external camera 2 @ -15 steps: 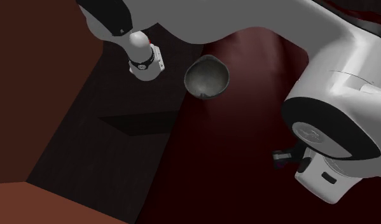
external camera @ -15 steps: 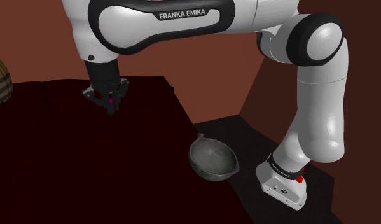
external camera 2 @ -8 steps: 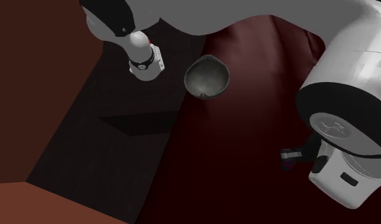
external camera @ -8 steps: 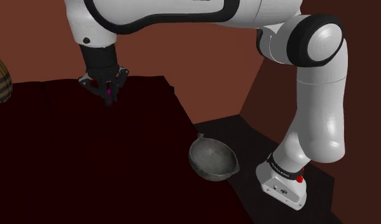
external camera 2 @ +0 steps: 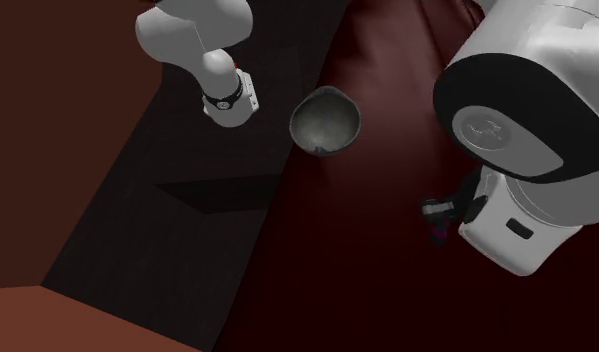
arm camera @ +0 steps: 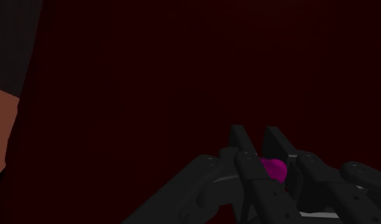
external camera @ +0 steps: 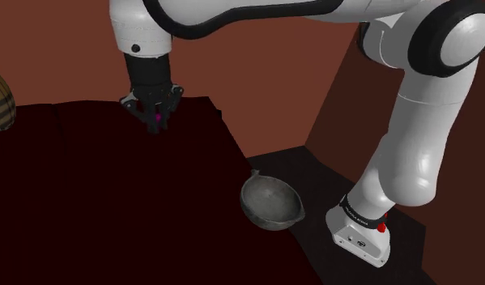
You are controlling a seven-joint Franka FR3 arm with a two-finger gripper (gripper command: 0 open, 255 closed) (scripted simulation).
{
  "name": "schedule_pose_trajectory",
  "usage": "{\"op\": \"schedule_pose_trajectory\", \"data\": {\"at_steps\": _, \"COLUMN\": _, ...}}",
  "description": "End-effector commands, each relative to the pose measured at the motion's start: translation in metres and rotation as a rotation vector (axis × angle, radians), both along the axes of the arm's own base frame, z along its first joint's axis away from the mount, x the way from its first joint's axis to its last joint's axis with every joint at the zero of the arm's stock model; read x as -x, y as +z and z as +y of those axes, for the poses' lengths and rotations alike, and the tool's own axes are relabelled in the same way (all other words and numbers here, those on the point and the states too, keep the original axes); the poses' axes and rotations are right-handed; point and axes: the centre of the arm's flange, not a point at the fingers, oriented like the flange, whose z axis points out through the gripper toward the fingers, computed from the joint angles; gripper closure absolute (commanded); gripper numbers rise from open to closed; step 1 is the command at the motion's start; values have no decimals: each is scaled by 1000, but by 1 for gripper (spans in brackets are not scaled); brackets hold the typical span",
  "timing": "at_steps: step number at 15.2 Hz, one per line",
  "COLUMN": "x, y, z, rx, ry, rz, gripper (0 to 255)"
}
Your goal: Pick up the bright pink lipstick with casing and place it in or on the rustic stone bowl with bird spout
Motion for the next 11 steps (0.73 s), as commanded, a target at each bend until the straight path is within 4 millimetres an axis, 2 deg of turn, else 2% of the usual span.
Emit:
{"op": "schedule_pose_trajectory", "data": {"at_steps": 1, "x": 24, "y": 3, "z": -14, "rx": 1, "ry": -1, "rz": 0, "gripper": 255}}
{"op": "schedule_pose_trajectory", "data": {"at_steps": 11, "x": 142, "y": 6, "z": -74, "rx": 1, "ry": -1, "rz": 0, "gripper": 255}}
